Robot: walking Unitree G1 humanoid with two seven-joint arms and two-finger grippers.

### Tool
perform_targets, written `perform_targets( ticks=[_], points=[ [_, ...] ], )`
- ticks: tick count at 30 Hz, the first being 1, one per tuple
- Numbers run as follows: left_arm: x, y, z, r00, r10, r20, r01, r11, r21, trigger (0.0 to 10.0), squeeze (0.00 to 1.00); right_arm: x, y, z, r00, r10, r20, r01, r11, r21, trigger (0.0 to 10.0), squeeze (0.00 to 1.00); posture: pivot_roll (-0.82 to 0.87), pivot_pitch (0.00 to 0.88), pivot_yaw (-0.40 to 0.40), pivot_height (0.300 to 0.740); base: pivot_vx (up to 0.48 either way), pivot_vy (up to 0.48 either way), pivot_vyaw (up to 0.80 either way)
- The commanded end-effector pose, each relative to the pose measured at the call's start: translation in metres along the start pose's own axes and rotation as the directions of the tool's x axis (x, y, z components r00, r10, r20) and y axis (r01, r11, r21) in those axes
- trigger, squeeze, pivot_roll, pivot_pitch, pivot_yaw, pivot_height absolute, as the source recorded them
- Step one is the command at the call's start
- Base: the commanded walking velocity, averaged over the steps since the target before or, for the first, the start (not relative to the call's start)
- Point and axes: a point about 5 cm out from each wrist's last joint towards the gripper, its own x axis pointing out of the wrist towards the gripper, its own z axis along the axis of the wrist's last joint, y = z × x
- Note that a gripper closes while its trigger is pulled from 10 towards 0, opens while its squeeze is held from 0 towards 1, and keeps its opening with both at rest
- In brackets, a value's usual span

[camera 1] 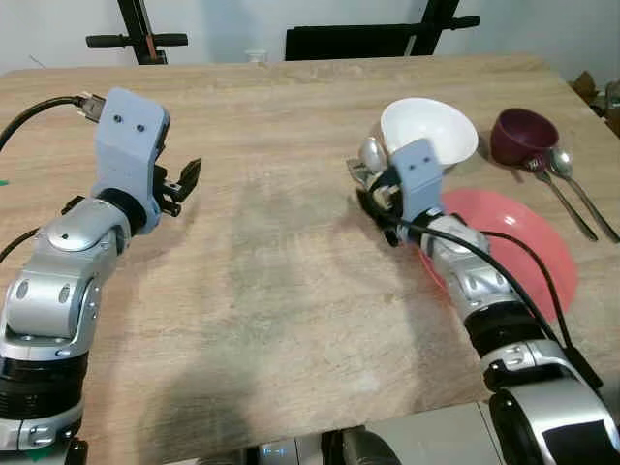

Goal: Setting the table

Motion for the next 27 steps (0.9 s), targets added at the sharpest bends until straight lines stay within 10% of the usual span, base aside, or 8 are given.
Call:
perform_targets(
  ticks=[1, 7, 12, 13, 16, 27],
  points=[
    [-0.001, 0.002, -0.004, 1.000, -0.003, -0.022, 0.003, 1.000, -0.002, 10.0, 0.00, -0.001, 0.000, -0.011, 0.998, 0.004, -0.068, -0.006, 1.000, -0.025, 10.0, 0.00, 0.05, 0.145, 0.057, 0.740, 0.000, 0.000, 0.00],
    [-0.005, 0.004, -0.003, 0.999, -0.017, -0.036, 0.017, 1.000, 0.003, 10.0, 0.00, 0.006, -0.007, -0.016, 0.983, -0.082, -0.163, 0.066, 0.993, -0.098, 10.0, 0.00, 0.07, 0.160, 0.075, 0.740, 0.000, 0.000, 0.00],
    [-0.007, 0.008, -0.004, 0.999, -0.013, -0.049, 0.014, 1.000, 0.014, 10.0, 0.00, 0.008, -0.002, -0.021, 0.981, -0.042, -0.191, 0.048, 0.999, 0.024, 10.0, 0.00, 0.08, 0.165, 0.085, 0.740, 0.000, 0.000, 0.00],
    [-0.007, 0.010, -0.004, 0.999, -0.009, -0.051, 0.010, 1.000, 0.016, 10.0, 0.00, 0.009, 0.001, -0.023, 0.980, -0.016, -0.199, 0.028, 0.998, 0.057, 9.2, 0.00, 0.08, 0.167, 0.087, 0.740, 0.000, 0.000, 0.00],
    [-0.008, 0.012, -0.004, 0.998, -0.003, -0.055, 0.004, 1.000, 0.020, 10.0, 0.00, 0.009, 0.007, -0.028, 0.975, 0.042, -0.219, -0.027, 0.997, 0.072, 1.2, 0.00, 0.09, 0.168, 0.088, 0.740, 0.000, 0.000, 0.00],
    [-0.008, 0.014, -0.003, 0.998, -0.005, -0.066, 0.007, 1.000, 0.024, 10.0, 0.00, 0.006, 0.031, -0.051, 0.939, 0.173, -0.298, -0.183, 0.983, -0.005, 0.0, 0.00, 0.09, 0.167, 0.102, 0.740, 0.000, 0.000, 0.00]
  ],
)
